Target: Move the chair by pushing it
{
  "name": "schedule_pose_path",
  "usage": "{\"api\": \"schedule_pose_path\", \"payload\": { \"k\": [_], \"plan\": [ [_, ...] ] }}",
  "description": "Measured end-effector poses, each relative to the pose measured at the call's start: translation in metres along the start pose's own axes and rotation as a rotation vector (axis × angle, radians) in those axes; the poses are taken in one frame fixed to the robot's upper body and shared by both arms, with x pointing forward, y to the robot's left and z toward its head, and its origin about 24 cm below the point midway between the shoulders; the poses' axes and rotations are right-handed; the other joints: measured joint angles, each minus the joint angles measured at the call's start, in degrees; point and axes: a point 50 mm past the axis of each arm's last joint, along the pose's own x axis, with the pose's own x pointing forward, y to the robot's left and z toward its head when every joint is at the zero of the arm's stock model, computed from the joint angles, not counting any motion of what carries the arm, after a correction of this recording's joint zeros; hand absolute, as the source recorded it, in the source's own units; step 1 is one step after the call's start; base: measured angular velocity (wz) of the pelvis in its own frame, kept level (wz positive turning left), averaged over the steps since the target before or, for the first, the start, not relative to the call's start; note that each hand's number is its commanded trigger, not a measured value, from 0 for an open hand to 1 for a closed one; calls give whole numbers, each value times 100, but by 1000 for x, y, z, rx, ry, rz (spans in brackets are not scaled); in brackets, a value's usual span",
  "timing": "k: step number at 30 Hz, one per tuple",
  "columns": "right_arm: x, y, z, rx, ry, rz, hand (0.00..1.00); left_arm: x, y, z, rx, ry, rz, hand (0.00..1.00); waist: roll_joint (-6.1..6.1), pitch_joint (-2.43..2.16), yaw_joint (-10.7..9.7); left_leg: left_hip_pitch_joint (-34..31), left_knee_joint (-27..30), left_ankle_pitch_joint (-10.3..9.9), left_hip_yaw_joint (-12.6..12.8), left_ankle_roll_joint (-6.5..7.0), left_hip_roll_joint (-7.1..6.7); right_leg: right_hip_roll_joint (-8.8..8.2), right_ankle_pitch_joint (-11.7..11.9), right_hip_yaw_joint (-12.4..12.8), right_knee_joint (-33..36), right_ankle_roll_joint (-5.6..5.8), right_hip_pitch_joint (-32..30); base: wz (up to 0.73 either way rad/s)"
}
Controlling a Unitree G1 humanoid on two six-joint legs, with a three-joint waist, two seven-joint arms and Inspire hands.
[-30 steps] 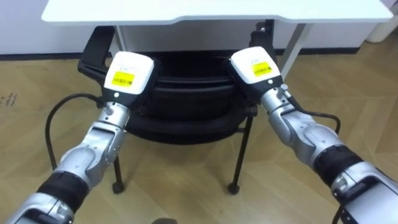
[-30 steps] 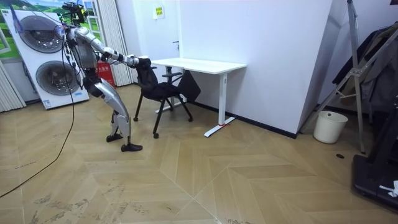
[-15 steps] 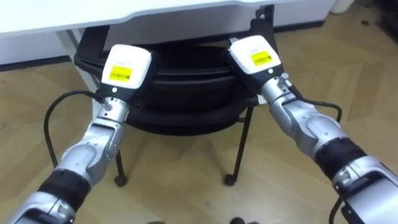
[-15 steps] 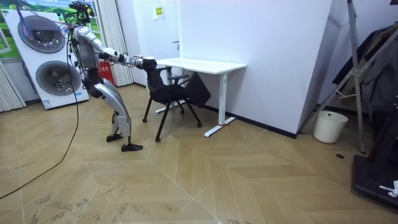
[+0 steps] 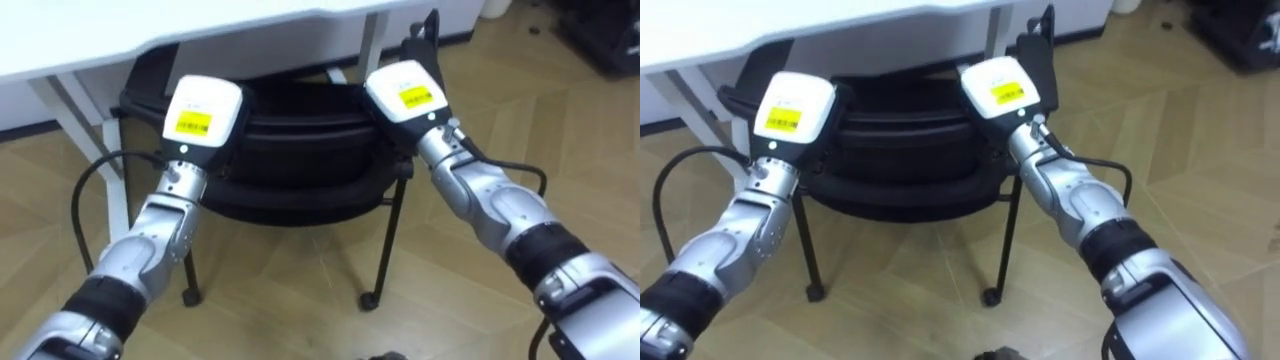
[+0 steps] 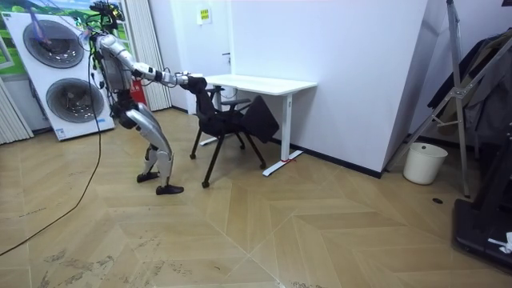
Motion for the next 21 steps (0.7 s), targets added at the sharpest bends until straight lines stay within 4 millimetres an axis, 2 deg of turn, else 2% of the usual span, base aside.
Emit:
{"api": "schedule_pose_path", "payload": {
  "k": [1,2,3,4,6,7,8,9,10,11,13,15,16,17,18,19,20,21],
  "plan": [
    [-1,1,0,1,0,1,100,-1,-1,0,-3,2,-6,100,8,-9,-8,4,108,27,-89,-15,0,7,-59,7,37,-25,28,7],
    [-1,2,0,1,2,4,100,-2,-3,0,-7,2,-11,100,18,-9,-17,-162,527,150,-313,192,13,33,-169,-4,158,-81,71,0],
    [-2,3,-1,1,5,12,100,-3,-5,1,-9,0,-15,100,28,-5,-11,-432,1131,414,-624,337,-2,46,-290,-14,304,-128,121,0],
    [-3,4,-2,0,6,16,100,-3,-6,3,-12,-1,-18,100,48,-1,-10,-547,1388,564,-781,337,-13,47,-355,-40,367,-150,154,3],
    [-7,8,-5,1,15,29,100,-6,-12,7,-25,-5,-37,100,76,-1,36,-848,2080,1031,-1069,360,-50,31,-606,-73,642,-183,229,9],
    [-8,9,-5,2,12,29,100,-7,-12,8,-28,-4,-35,100,29,23,40,-892,2164,1122,-1137,362,-112,-3,-664,-73,711,-192,228,15],
    [-9,11,-5,5,10,32,100,-9,-14,8,-38,4,-43,100,28,13,45,-976,2287,1256,-1202,366,-180,-61,-741,-64,790,-192,242,22],
    [-10,12,-5,5,11,32,100,-11,-18,9,-46,10,-57,100,35,10,38,-1118,2279,1234,-1191,337,-217,-102,-776,-70,798,-194,267,21],
    [-11,12,-6,3,12,33,100,-11,-18,9,-47,10,-59,100,32,12,43,-1230,2254,1220,-1176,351,-242,-112,-778,-70,797,-193,269,8],
    [-11,12,-7,1,14,33,100,-12,-18,10,-47,6,-59,100,8,23,86,-1454,2131,1216,-1127,350,-335,-148,-782,-69,795,-192,271,-10],
    [-11,13,-7,-1,11,36,100,-14,-19,11,-48,13,-51,100,-16,26,135,-1722,1604,1217,-1045,349,-476,-279,-799,-142,798,-206,268,-17],
    [-12,12,-7,-5,0,34,100,-18,-20,12,-50,18,-45,100,-9,21,195,-1834,479,1236,-906,319,-616,-492,-831,-283,799,-144,269,-25],
    [-12,12,-7,-5,-3,33,100,-19,-20,12,-51,18,-40,100,-8,19,209,-1835,196,1237,-894,318,-648,-559,-844,-332,799,-120,268,-34],
    [-12,12,-5,-1,-11,28,100,-20,-20,14,-54,17,-33,100,3,2,270,-1856,-133,1333,-915,281,-721,-680,-882,-439,812,-45,255,-48],
    [-12,12,-5,-2,-15,24,100,-21,-18,13,-50,20,-22,100,35,-53,362,-1850,-192,1368,-923,253,-815,-826,-923,-544,826,59,218,-46],
    [-12,12,-4,-3,-15,18,100,-22,-17,13,-47,21,-19,100,0,-43,373,-1857,-230,1372,-964,258,-874,-922,-950,-629,822,112,215,-27],
    [-11,11,-2,2,-19,3,100,-20,-14,12,-42,17,-9,100,-36,-41,372,-1888,-323,1405,-1083,304,-1021,-1104,-968,-818,802,168,214,8],
    [-11,11,-3,4,-17,-7,100,-18,-12,12,-32,9,-1,100,-84,-46,371,-1935,-369,1407,-1187,305,-1112,-1241,-990,-985,787,235,213,15]
  ]
}}
